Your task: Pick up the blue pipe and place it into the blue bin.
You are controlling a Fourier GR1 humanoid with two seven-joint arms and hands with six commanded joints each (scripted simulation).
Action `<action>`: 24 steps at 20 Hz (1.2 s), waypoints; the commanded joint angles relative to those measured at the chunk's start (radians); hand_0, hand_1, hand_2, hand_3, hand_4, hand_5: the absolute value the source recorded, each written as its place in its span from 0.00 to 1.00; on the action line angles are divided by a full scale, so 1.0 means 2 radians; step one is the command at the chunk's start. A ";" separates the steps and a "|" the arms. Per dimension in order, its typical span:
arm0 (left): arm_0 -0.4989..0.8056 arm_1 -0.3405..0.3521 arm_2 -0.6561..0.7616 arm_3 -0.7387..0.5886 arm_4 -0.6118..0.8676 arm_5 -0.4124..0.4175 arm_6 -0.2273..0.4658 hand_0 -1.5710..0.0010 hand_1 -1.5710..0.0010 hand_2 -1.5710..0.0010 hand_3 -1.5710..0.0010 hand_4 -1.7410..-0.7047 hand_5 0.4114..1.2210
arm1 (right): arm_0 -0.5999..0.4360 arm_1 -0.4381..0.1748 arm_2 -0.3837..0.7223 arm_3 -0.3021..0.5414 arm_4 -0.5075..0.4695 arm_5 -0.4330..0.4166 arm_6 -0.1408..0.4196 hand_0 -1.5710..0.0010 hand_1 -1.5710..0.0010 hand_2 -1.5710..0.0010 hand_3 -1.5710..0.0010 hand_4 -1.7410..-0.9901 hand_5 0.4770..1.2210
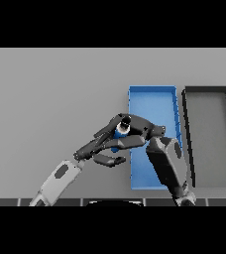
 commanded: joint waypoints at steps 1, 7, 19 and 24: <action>-0.002 -0.002 0.001 -0.004 0.003 0.001 0.008 1.00 1.00 1.00 1.00 0.84 0.14 | -0.016 -0.004 -0.005 0.003 -0.010 -0.012 0.002 0.00 0.00 0.00 0.00 0.33 1.00; 0.002 0.001 -0.003 -0.012 0.001 0.000 0.006 1.00 1.00 1.00 1.00 0.84 0.09 | -0.143 -0.072 -0.052 0.032 -0.050 -0.052 -0.032 0.00 0.00 0.00 0.00 0.33 1.00; 0.008 0.012 0.001 -0.022 -0.007 0.009 0.021 1.00 1.00 1.00 1.00 0.88 0.07 | -0.184 -0.147 -0.171 0.257 0.077 -0.096 -0.063 0.00 0.00 0.00 0.00 0.32 1.00; 0.002 0.013 0.003 -0.024 -0.008 0.010 0.030 1.00 1.00 1.00 1.00 0.88 0.06 | -0.116 -0.146 -0.185 0.286 0.115 -0.098 -0.045 0.00 0.00 0.00 0.00 0.32 1.00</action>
